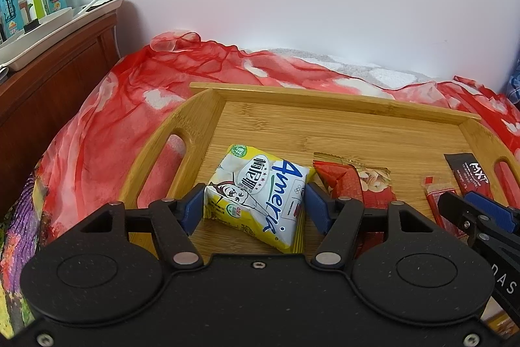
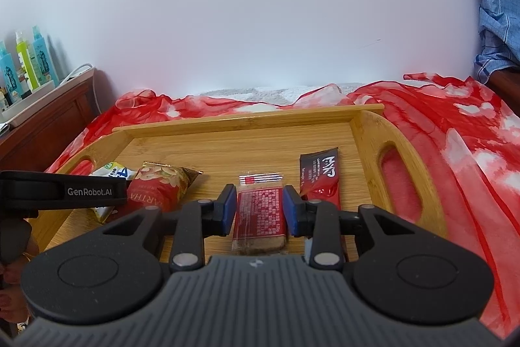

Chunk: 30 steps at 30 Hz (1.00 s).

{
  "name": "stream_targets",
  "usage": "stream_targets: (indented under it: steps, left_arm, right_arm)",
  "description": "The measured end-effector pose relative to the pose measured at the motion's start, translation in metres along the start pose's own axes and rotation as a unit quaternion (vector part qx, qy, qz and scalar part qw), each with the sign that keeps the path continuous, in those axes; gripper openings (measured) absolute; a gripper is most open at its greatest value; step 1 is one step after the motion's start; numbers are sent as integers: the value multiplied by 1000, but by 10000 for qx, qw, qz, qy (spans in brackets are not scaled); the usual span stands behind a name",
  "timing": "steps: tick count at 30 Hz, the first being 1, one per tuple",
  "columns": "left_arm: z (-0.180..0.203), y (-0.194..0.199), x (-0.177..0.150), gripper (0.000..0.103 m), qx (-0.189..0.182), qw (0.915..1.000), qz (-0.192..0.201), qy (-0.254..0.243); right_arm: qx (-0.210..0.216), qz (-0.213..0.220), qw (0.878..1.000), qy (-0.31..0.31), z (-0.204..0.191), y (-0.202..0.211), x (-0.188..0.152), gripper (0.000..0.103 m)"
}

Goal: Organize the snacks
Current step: 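Open the left tool on the Americ pack while the right tool releases the cracker pack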

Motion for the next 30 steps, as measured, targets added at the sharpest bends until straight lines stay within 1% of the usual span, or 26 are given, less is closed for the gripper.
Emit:
stream_targets:
  steps: [4,6,10,12,13,15,19,23,28,30]
  left_arm:
    - [-1,2,0,70,6,10000,-18,-52]
    - [-1,5,0,72,-8,10000,-6,-68]
    - [-2,17,2,81,-75,9999,88,-102]
    - [-3,24,3,84,-115,9997,152,-132]
    - [-3,28,4,86,-128,9996,180,-147]
    - [-3,36,4,88,-166,9994,242,-169]
    - [-5,55,-1,93,-260,9988,352,-238]
    - [-5,72,-12,95,-347,9982,401,-280]
    - [-7,91,-30,96,-466,9975,440,-296]
    - [-7,99,-39,97,-499,9971,462,-330]
  right_arm:
    - [38,47,10000,-40,0,4,1,43]
    - [60,90,9999,-31,-1,7,3,59]
    - [64,197,9998,74,-4,17,7,66]
    - [73,245,9996,117,-5,23,9,74]
    - [73,281,9995,129,-6,26,10,75]
    - [85,316,9994,151,-6,33,12,79]
    - [121,361,9991,186,-5,50,13,83]
    - [110,391,9990,188,-2,69,7,86]
    - [139,381,9991,-140,8,92,-3,88]
    - [141,410,9990,-139,9,99,-6,90]
Point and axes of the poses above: each gripper's, at about its wrist camera, not at the fingertips, and y roughly against the way its jaws point, z to its right, x to its top, the point moved 7 cm from there along -y, roughly the way its jaws point, and after that the axes turned 1 degree about -z, right-handed, at the moved point
